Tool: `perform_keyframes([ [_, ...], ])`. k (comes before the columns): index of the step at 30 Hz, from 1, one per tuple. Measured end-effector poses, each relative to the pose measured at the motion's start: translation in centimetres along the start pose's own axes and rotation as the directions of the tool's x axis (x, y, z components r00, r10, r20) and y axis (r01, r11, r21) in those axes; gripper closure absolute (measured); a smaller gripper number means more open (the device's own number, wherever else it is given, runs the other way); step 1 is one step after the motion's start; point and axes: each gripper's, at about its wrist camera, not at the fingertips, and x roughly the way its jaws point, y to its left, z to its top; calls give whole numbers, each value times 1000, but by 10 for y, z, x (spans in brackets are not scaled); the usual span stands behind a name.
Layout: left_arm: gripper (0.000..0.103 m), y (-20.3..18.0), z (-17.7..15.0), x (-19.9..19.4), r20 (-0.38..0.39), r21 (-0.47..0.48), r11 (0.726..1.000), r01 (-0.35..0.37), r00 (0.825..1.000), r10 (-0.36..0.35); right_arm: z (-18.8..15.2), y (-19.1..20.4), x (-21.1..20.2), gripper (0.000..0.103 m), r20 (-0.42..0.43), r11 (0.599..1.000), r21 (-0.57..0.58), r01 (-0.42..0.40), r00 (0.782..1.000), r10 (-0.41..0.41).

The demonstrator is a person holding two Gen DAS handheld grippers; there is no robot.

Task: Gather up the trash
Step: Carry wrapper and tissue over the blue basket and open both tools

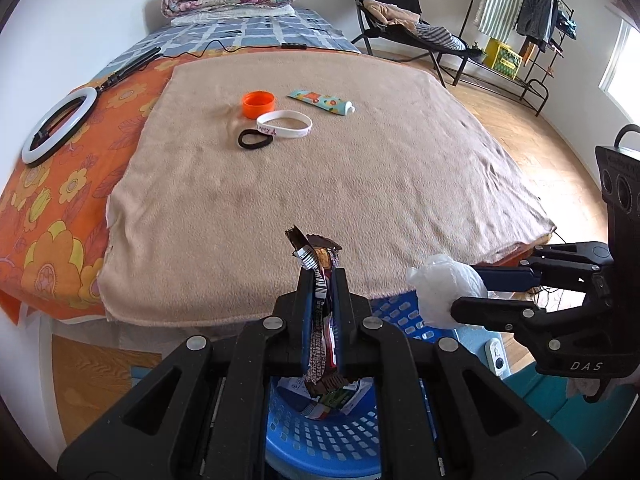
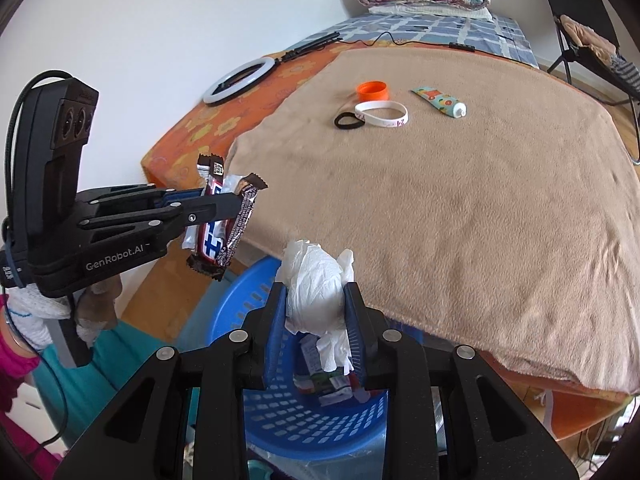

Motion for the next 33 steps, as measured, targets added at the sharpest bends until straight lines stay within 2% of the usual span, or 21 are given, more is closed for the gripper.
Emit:
perform_keyframes([
  [9,96,-7,-29,14,-57,36,999,6,998,-4,-24,-1,19,76,-60,1000,14,9,998,-8],
  [28,96,-11,-62,42,-165,82,997,7,986,7,-51,-13,55,73,-164,998,57,17,986,-8],
  [30,87,-11,-63,44,-173,82,997,3,985,11,-52,-15,56,73,-169,998,58,26,986,-16],
  [31,79,-11,-63,44,-172,83,997,1,985,14,-52,-16,57,73,-173,998,60,30,985,-19],
  [33,75,-11,-64,43,-169,86,996,-3,985,17,-52,-17,58,73,-179,997,66,34,984,-22],
])
